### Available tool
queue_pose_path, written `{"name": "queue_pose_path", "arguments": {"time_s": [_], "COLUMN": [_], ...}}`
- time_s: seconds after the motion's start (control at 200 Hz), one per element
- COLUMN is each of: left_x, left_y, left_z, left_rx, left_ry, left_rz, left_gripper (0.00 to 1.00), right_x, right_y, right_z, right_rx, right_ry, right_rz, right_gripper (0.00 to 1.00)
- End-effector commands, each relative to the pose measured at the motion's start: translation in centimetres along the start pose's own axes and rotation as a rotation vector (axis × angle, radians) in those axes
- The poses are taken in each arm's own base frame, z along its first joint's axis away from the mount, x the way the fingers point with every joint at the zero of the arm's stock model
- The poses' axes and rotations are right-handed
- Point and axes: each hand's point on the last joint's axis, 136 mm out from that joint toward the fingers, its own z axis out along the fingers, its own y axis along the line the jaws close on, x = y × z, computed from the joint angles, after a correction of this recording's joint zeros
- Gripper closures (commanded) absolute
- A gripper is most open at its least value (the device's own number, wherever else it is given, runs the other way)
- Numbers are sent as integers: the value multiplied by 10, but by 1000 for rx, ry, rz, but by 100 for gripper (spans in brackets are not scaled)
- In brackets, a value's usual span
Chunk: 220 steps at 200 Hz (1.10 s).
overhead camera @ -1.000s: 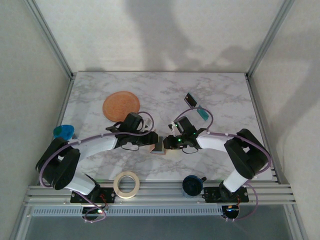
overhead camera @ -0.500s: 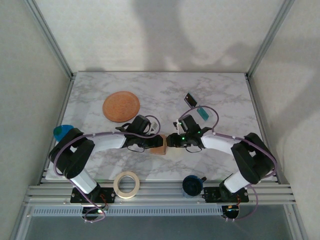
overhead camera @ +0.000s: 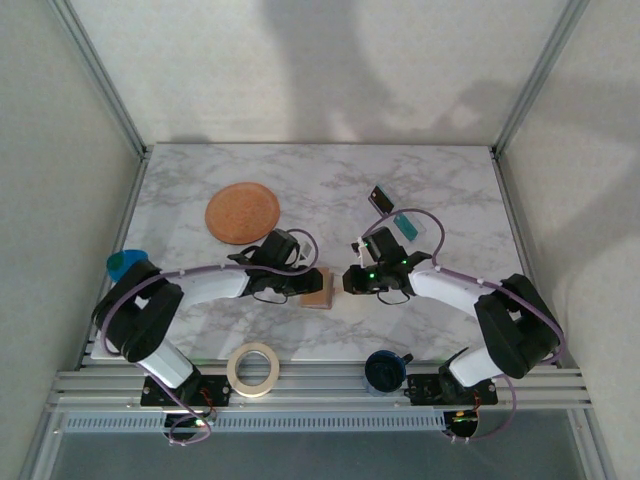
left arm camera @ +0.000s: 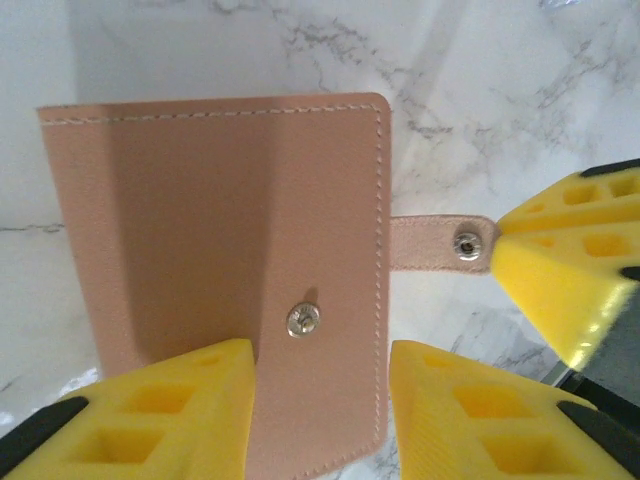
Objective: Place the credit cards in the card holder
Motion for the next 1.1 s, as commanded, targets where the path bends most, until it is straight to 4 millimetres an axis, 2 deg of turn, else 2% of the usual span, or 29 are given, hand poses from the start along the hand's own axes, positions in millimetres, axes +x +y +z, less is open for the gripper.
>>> {"name": "queue_pose_path", "arguments": {"time_s": [0.0, 0.085, 0.175, 0.25, 0.295, 0.486, 0.631, 0.826, 1.011, 1.096], "left_x": [0, 4, 6, 9, 10, 12, 17, 21, 21, 21], "left_y": [9, 21, 33, 37, 38, 38, 45, 49, 48, 47], "left_z": [-12, -12, -7, -2, 1, 12, 16, 19, 21, 21], "left_rx": [-62, -91, -120, -123, -114, -100, -109, -114, -104, -99], "left_ry": [-40, -37, -30, -17, -11, 6, 21, 23, 21, 21], "left_rz": [4, -2, -10, -9, -12, -12, -26, -46, -62, -68], "left_gripper": [64, 70, 73, 74, 74, 74, 74, 74, 74, 76], "right_x": [-2, 0, 2, 0, 0, -1, -6, -10, -10, -10], "right_y": [7, 6, 2, 0, 1, 3, 17, 42, 56, 57], "right_z": [-5, -6, -7, -5, -3, 4, -3, -8, 0, 6], "right_rx": [-30, -14, 6, 12, 10, -17, -79, -191, -279, -284], "right_ry": [7, 26, 26, 21, 29, 32, 15, 32, 86, 112], "right_rz": [21, 29, 42, 39, 37, 50, 33, -10, -55, -67], "right_gripper": [86, 85, 72, 69, 70, 91, 100, 100, 100, 100]}}
